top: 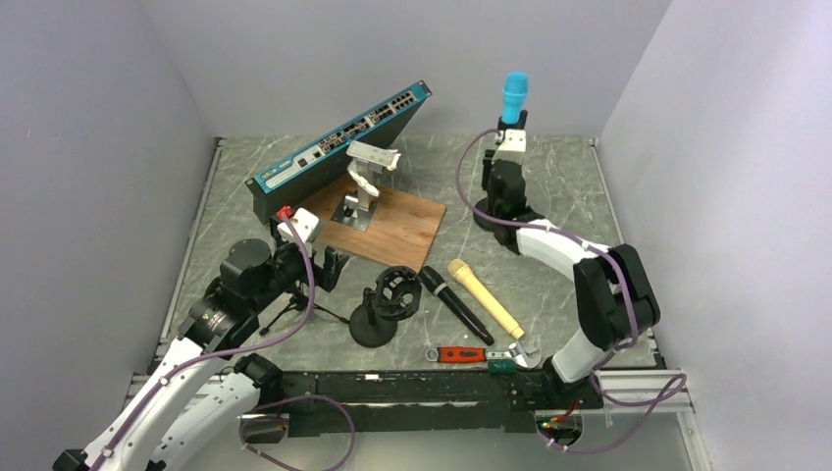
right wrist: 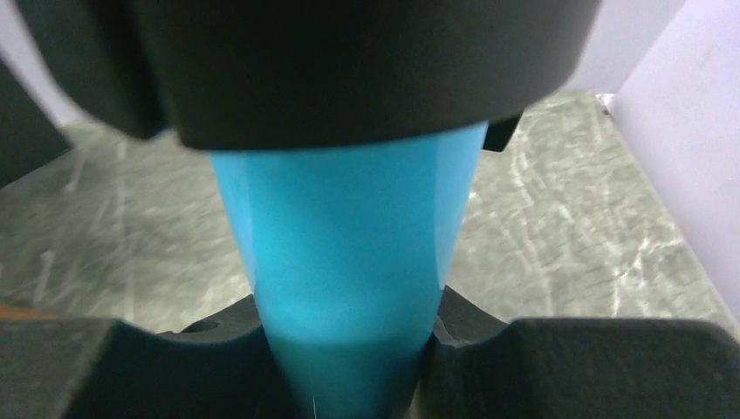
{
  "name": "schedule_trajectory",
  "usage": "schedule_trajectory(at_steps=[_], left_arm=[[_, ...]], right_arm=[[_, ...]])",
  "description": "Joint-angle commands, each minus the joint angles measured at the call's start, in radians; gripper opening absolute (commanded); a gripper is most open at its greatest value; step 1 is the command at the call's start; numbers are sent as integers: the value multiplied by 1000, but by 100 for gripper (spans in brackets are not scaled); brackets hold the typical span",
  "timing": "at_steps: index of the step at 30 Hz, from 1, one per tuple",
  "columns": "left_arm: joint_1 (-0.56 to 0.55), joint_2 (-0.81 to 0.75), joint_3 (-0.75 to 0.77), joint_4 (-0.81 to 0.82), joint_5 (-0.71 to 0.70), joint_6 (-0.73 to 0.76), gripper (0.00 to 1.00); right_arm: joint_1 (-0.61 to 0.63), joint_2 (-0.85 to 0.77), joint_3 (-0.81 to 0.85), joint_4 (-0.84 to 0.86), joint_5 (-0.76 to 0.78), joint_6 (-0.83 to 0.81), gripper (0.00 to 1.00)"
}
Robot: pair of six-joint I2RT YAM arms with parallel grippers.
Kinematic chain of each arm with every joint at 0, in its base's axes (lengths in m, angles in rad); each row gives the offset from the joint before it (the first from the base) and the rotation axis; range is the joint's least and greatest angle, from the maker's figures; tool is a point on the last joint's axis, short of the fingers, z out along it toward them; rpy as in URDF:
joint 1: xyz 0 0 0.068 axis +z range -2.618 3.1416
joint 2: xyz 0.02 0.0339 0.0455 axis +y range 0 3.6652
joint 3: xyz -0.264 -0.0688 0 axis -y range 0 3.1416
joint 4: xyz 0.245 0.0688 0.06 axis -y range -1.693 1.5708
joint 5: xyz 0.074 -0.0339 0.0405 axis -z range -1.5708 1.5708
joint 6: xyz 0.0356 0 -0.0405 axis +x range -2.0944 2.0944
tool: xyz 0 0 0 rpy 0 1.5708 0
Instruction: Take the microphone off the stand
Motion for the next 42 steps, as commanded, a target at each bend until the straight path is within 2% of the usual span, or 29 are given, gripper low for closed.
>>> schedule_trajectory(at_steps=[1, 7, 10, 13, 15, 16, 17, 19, 24, 31, 36, 42], left_arm=[[4, -3, 23, 23, 29, -1, 93], [4, -9, 21, 21, 25, -2, 93], [4, -15, 17, 20, 21, -3, 93], [3, -14, 15, 23, 21, -6, 93], [3, -10, 15, 26, 23, -6, 93], [4, -7, 15, 26, 23, -7, 93], [4, -7, 15, 25, 22, -7, 93], [2, -8, 13, 26, 22, -9, 93], [-1, -19, 27, 22, 36, -89, 93], [-3, 59, 196, 6, 182, -197, 94], [-9, 145, 315, 7, 292, -266, 94], [-38, 220, 353, 47, 348, -332, 93]], right_arm=[[104, -111, -78, 116, 107, 94, 0], [204, -138, -160, 156, 199, 119, 0], [211, -136, -145, 103, 183, 109, 10], [216, -166, -153, 71, 126, 96, 26], [219, -202, -171, 53, 86, 88, 43], [221, -213, -180, 42, 70, 86, 47], [222, -238, -189, 25, 53, 83, 59], [221, -275, -205, -7, 34, 80, 75], [217, -400, -225, -100, 5, 90, 94], [180, -507, -112, -273, -111, 138, 100], [112, -500, 30, -444, -193, 222, 100], [27, -429, 212, -588, -282, 244, 100]])
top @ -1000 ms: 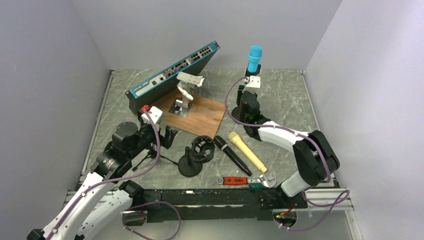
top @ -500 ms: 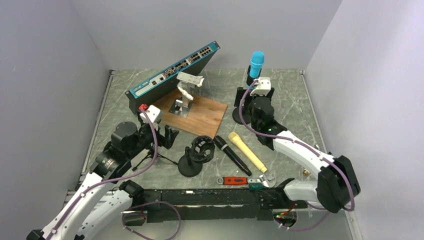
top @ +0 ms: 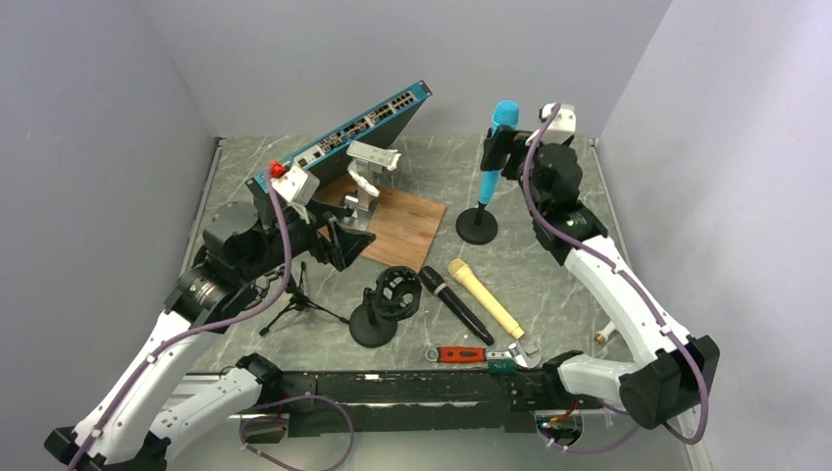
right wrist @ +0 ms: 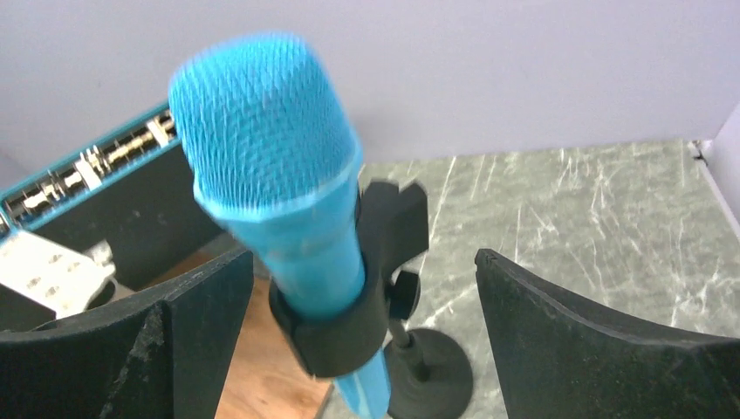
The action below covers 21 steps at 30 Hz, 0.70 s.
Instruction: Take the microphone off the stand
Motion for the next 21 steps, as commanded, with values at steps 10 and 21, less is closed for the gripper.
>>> schedule_trajectory(at_steps=[10, 21], left_arm=[[-100, 63, 10, 58, 28, -100, 92], [-112, 136, 117, -18, -85, -76, 93]], right_arm=[[-53, 163, 281, -159, -215, -14, 81], [152, 198, 360, -253, 273, 195, 28]])
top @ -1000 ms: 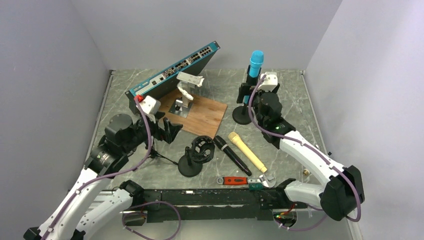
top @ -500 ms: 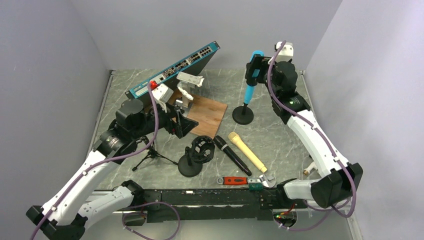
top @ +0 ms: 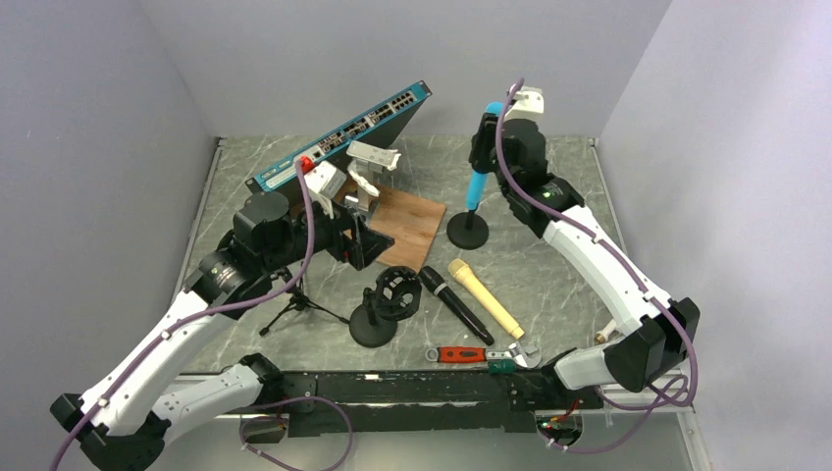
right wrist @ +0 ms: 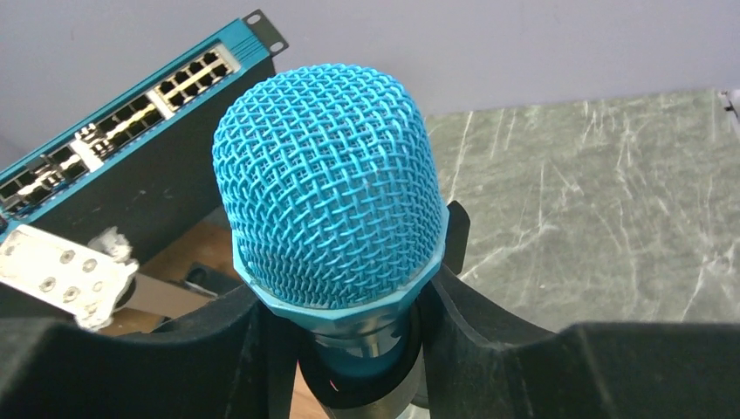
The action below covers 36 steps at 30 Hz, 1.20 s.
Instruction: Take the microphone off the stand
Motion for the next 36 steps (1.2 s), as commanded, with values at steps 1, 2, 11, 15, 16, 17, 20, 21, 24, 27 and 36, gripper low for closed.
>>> schedule_trajectory(at_steps=[1, 2, 11, 15, 16, 17, 20, 21, 24, 27, 36], left_arm=[[-3, 52, 102, 9, -69, 1, 93], [-4, 68, 113, 14, -71, -7, 94], [-3, 226, 249, 66, -23, -43, 99], [-4, 337, 370, 46, -120, -62, 99], [-9, 360, 396, 53, -149, -64, 99], [-16, 384, 421, 56, -186, -66, 99], [-56, 464, 495, 66, -342, -44, 99], [-75, 486, 519, 84, -394, -33, 99], [-136, 555, 566, 134, -563, 16, 99], [-179, 656, 645, 160, -687, 32, 99], [-290, 891, 796, 361, -899, 123, 99]], right_arm=[[114, 5, 60, 7, 276, 149, 29], [127, 11, 60, 10, 327, 154, 32], [145, -42, 52, 30, 145, -25, 100], [146, -146, 40, 39, 113, -91, 100], [146, -168, 41, 39, 124, -107, 100], [146, -194, 41, 41, 135, -122, 100], [146, -269, 18, 59, 174, -137, 100], [146, -298, 1, 71, 188, -134, 100], [144, -387, -71, 120, 230, -120, 100], [143, -472, -139, 149, 261, -128, 100], [146, -617, -229, 175, 279, -172, 100]])
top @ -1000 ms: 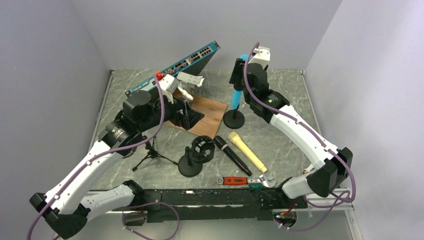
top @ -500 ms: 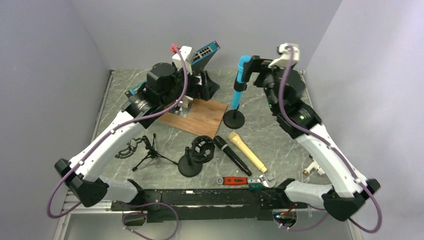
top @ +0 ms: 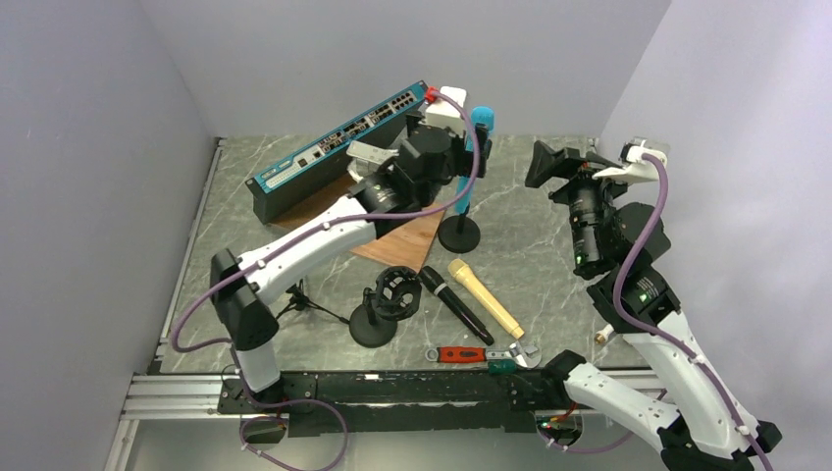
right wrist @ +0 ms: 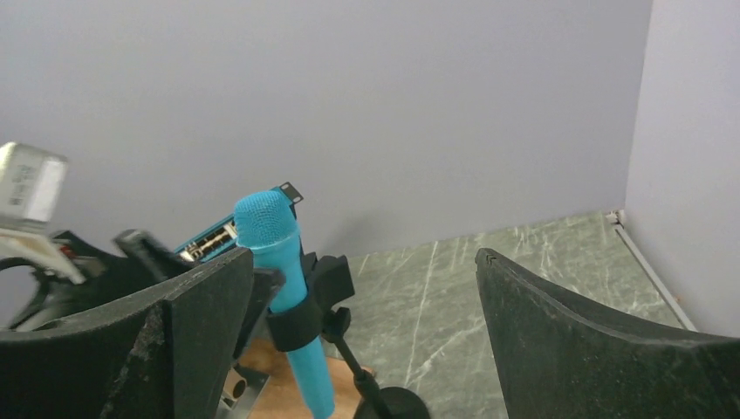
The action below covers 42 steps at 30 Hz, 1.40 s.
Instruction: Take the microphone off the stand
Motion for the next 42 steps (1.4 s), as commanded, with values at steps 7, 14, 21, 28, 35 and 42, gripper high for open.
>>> schedule_trajectory(at_steps=[7, 14, 21, 28, 35, 42], left_arm=[[-66, 119, 83, 308, -169, 156, 99], [-64, 194, 133, 332, -171, 203, 93], [-38, 188, 111, 296, -59, 161, 61], [3, 37, -11, 236, 358, 192, 33], [133, -92, -161, 240, 707, 131, 21], [252, -11, -57, 84, 1035, 152, 0]], right_arm=[[1, -81, -58, 63, -24, -27, 100], [1, -72, -53, 54, -50, -18, 100], [2, -73, -36, 38, -55, -31, 100], [0, 50, 39, -58, 27, -8, 97], [-96, 139, -28, -5, -110, 54, 98], [-462, 124, -330, 343, -743, 195, 99]])
